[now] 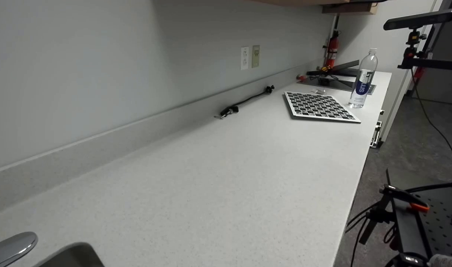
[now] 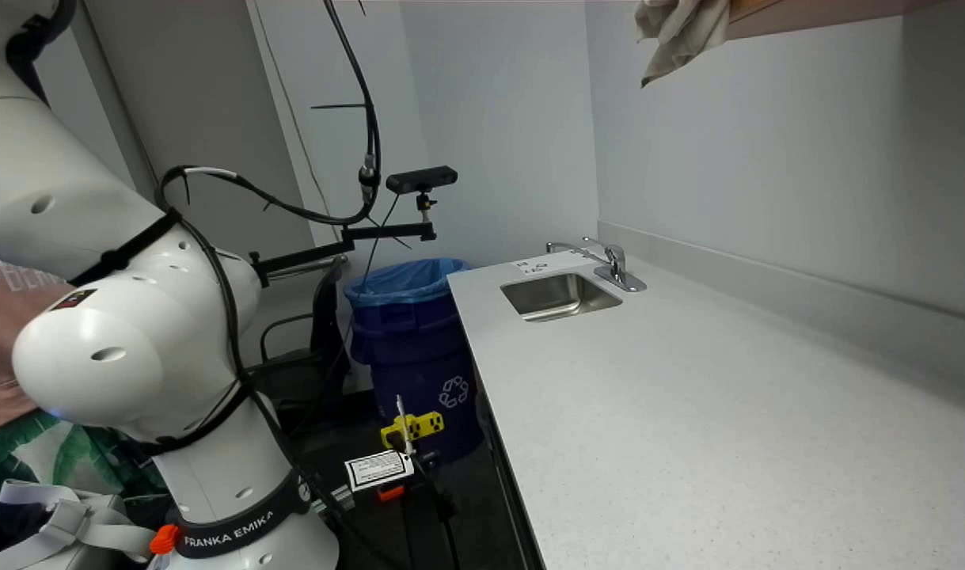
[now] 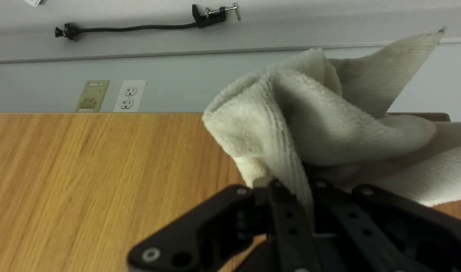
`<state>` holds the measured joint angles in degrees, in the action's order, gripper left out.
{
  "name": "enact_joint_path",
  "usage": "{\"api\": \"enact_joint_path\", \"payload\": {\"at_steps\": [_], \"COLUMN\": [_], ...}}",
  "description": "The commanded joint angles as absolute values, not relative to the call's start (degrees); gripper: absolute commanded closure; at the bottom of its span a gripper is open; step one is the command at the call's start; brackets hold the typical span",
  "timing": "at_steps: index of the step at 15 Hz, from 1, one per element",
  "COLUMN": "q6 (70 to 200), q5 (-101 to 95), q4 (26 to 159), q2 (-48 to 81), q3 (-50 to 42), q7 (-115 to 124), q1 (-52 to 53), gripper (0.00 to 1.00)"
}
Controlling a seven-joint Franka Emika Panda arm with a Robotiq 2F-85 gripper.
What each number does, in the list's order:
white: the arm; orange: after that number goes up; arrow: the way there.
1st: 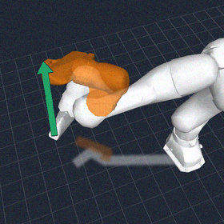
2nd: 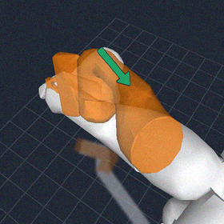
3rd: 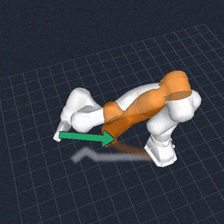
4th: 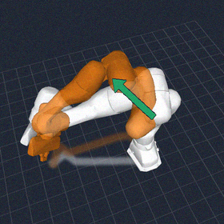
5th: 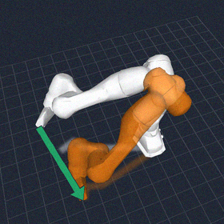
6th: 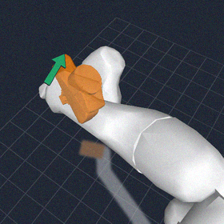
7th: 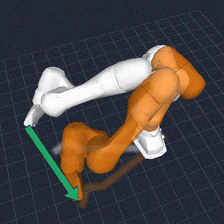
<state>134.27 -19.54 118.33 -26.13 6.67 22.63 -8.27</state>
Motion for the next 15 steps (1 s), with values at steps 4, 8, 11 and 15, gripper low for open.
{"api": "enact_joint_path", "payload": {"at_steps": [4, 8, 11, 15], "q6": [134.6, 136.2, 138.7, 141.0], "q5": [-26.4, -27.9, -27.6, -22.1], "q4": [116.8, 117.0, 117.5, 118.2], "q2": [-25.5, -25.3, -25.1, -24.9], "q3": [9.7, 10.1, 9.2, 6.9], "q7": [30.1, 32.5, 31.7, 27.7], "q1": [-12.4, -12.7, -11.7, -8.8], "gripper": [0.98, 0.98, 0.98, 0.98]}}
